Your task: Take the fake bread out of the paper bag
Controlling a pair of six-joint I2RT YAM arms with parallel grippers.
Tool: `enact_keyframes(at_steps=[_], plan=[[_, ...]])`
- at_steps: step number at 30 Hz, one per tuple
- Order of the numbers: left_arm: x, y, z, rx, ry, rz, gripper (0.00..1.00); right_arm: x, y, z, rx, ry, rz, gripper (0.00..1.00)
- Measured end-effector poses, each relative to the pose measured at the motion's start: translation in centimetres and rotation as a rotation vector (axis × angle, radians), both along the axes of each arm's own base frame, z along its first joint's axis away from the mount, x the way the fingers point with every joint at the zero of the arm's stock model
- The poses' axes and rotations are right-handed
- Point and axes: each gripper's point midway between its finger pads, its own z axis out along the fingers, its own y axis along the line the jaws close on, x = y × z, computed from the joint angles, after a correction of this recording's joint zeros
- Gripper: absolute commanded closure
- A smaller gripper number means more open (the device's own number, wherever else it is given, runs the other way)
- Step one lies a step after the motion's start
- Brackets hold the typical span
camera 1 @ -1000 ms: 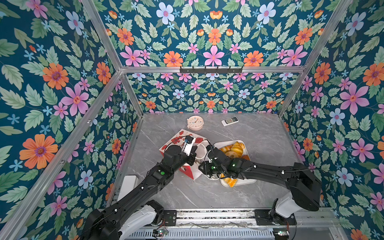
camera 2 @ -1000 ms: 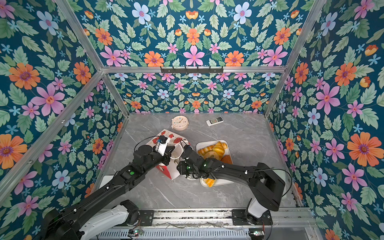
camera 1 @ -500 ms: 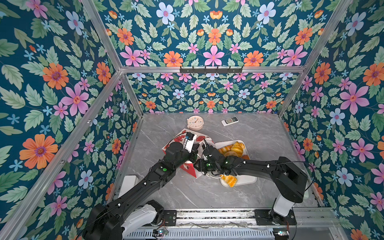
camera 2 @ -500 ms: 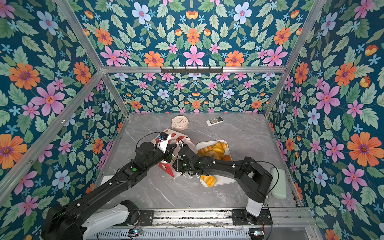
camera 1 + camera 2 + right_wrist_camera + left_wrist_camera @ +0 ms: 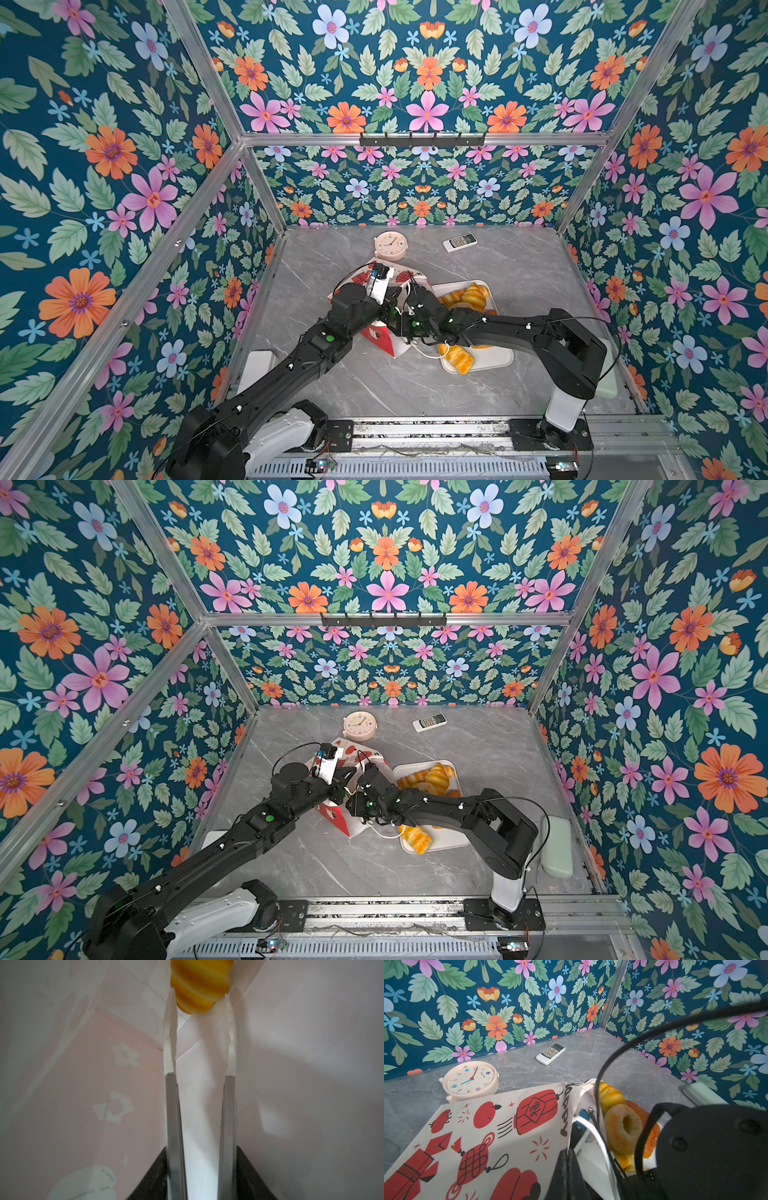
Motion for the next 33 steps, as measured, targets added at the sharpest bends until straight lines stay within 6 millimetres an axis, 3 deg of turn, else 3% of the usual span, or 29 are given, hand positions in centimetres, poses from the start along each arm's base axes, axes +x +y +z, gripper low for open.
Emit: enact_keyframes(at_steps=[5,17,26,33], plan=[[-0.1,-0.2,0.1,-0.007,-0.002,-0.006,1.0,0.5,0.6,0.4,0.006,-0.005,0.0,0.52],[-0.3,-0.7,-0.2,-0.015,0.017,-0.015,1.0,1.5,1.2,-1.0,-0.038,0.011,-0.01,0.54],[-0.3,-0.7,0.1,-0.02,0.01,-0.008,1.0,1.9,1.1,-1.0,-0.048,0.009,-0.017,0.69],[-0.6,-0.5,0.4,-0.029,-0.002,-0.011,1.0,1.0,-0.5,-0.6,-0.065,0.013,-0.018,0.89]])
